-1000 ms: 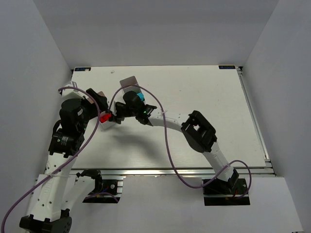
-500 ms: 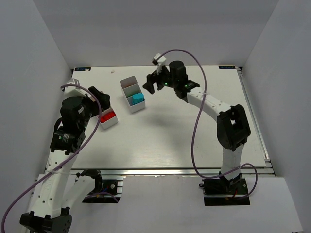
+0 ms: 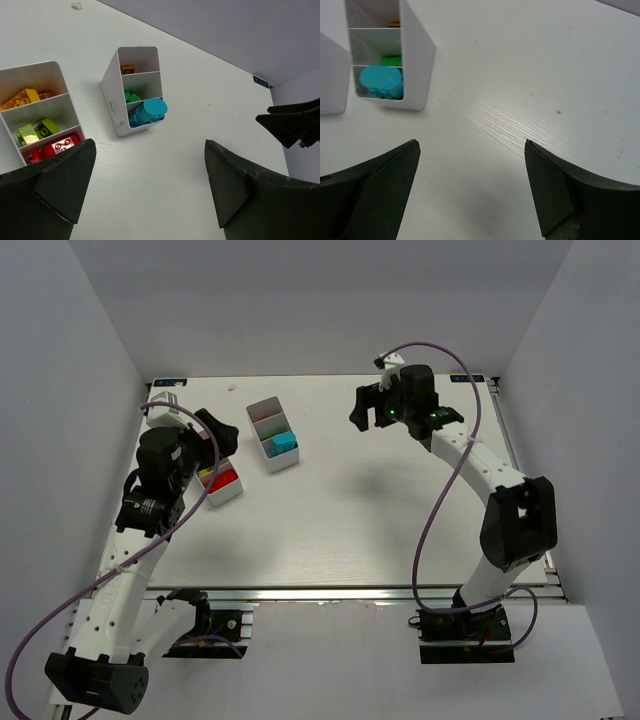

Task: Sort the legos into containers by color

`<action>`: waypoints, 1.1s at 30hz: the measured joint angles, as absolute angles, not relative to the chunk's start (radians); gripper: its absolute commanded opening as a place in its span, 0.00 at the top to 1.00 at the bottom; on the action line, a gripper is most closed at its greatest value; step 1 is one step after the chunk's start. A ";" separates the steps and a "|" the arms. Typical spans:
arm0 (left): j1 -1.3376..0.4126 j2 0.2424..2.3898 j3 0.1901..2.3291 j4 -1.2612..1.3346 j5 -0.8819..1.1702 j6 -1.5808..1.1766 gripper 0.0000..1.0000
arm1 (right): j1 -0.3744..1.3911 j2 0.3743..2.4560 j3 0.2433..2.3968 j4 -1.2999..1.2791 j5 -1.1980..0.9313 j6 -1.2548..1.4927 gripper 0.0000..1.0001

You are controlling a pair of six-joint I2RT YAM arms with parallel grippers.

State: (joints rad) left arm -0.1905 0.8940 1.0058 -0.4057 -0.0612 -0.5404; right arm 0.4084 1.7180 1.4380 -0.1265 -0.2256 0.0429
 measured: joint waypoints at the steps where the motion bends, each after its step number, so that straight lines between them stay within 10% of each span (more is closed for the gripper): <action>1: -0.191 0.897 1.000 -0.397 -0.055 -0.543 0.02 | 0.399 1.701 1.423 -0.129 -0.205 0.044 0.11; 33: -0.191 0.896 0.922 -0.277 0.025 -0.577 0.02 | 0.384 1.517 1.225 -0.102 0.021 0.001 0.11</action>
